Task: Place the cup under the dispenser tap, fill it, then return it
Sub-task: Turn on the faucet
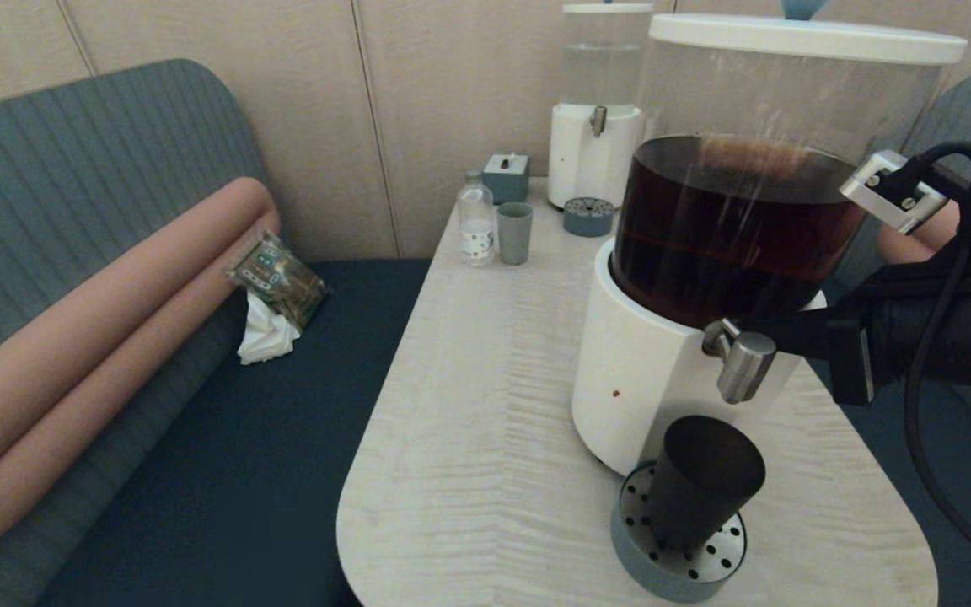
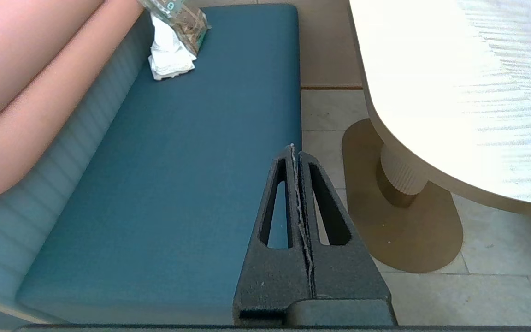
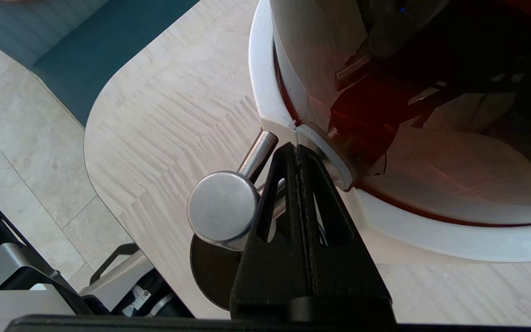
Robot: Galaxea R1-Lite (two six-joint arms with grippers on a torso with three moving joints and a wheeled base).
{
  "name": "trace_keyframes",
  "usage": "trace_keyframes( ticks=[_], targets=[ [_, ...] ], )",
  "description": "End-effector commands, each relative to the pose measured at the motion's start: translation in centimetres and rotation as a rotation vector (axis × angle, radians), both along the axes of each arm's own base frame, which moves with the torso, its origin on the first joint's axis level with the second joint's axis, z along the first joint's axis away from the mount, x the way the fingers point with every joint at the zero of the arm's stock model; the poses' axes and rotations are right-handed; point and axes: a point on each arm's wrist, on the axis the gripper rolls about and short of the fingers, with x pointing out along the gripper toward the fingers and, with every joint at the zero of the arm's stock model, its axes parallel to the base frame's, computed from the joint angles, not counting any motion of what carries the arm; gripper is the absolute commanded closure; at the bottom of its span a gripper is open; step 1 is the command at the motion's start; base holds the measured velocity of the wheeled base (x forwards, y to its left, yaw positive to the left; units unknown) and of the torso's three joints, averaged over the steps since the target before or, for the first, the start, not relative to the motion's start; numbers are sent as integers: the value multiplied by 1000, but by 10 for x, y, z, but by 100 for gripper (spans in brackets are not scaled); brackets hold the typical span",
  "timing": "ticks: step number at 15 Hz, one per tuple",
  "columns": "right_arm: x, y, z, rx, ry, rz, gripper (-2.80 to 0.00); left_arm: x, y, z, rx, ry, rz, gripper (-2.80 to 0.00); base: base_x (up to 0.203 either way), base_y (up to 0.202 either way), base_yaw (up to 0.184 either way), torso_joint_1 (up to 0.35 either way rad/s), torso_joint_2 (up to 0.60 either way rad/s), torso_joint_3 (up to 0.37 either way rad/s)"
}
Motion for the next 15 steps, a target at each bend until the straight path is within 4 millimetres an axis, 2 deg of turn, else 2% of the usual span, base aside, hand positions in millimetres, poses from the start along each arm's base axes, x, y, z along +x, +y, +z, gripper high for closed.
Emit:
trace_keyframes(
  ticks=[1, 10, 15],
  targets=[
    [-2, -1, 5, 12, -18, 3, 0, 0, 0, 0, 0, 2, 1, 0, 0, 0, 0, 0, 0, 0],
    [-4, -1, 7, 34, -57, -1, 0, 0, 0, 0, 0, 2, 1, 0, 0, 0, 0, 0, 0, 0],
    [-9, -10, 15, 45, -96, -30, 0, 0, 0, 0, 0, 2, 0, 0, 0, 0, 0, 0, 0, 0]
  ],
)
